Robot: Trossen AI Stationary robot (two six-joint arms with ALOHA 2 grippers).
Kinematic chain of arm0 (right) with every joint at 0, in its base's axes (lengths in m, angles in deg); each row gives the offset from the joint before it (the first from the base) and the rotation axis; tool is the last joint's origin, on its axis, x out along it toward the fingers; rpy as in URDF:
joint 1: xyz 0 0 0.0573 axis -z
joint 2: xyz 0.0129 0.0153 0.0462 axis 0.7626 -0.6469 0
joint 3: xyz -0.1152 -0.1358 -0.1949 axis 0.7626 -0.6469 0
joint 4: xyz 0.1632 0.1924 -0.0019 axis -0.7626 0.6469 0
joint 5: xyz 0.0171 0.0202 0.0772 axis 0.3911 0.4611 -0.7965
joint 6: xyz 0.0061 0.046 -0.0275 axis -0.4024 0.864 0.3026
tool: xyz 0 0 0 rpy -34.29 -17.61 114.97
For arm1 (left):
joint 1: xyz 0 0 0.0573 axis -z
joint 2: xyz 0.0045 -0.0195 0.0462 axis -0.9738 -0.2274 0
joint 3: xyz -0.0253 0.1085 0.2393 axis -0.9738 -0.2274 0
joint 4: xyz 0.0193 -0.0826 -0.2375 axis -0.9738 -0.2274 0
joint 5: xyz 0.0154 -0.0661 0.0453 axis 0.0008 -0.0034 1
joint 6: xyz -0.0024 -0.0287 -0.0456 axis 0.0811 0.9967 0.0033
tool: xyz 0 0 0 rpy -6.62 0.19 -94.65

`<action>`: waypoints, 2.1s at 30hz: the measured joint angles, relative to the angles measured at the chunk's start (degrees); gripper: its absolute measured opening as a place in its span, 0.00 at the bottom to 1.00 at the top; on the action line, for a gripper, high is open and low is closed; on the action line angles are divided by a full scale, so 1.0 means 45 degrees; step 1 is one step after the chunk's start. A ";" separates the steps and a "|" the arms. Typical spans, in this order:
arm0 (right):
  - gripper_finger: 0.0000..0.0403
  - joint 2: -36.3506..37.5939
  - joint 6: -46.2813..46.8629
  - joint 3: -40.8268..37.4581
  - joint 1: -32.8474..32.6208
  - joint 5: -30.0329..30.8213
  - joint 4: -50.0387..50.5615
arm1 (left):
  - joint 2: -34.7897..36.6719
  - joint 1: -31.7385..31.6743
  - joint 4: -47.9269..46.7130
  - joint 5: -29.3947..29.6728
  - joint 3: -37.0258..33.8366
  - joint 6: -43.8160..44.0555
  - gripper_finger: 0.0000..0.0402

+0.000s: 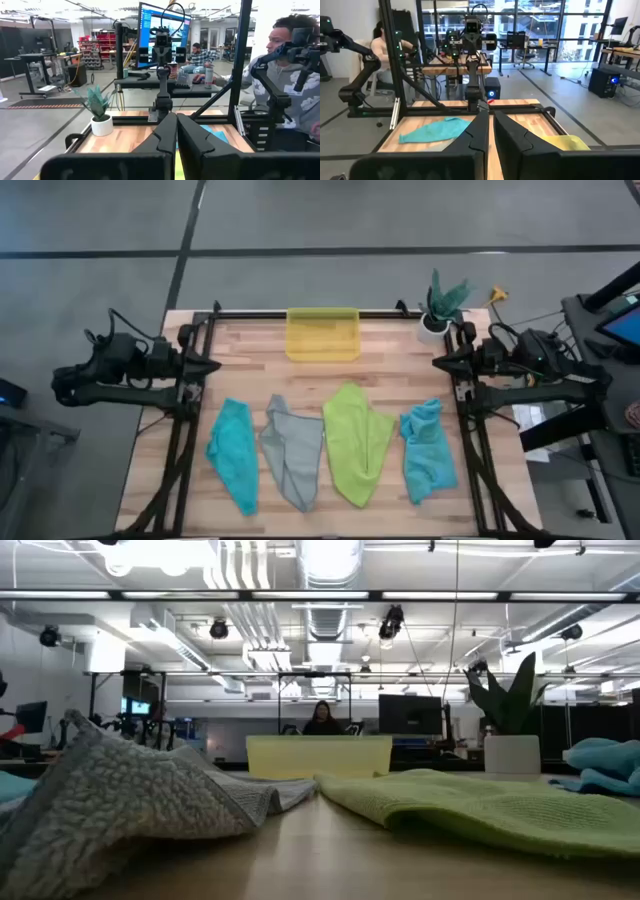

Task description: Fold microfiber towels

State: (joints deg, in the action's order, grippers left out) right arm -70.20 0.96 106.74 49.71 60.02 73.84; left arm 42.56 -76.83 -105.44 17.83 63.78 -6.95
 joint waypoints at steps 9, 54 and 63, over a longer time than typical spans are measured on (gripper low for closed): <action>0.06 0.0002 0.0000 0.0000 0.0002 -0.0002 0.0002 | -0.0001 -0.0002 0.0002 0.0000 0.0000 0.0000 0.00; 0.06 -0.0245 0.0156 0.0000 0.0003 0.0002 -0.1633 | 0.0003 0.0001 0.0001 0.0000 0.0000 -0.0002 0.00; 0.06 -0.0349 1.1776 0.0000 0.0003 -0.0008 -0.3116 | 0.0004 0.0000 0.0002 0.0000 0.0000 -0.0005 0.00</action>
State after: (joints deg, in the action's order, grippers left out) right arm -71.77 53.96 106.74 49.73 59.98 59.82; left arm 42.58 -76.84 -105.43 17.83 63.78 -6.97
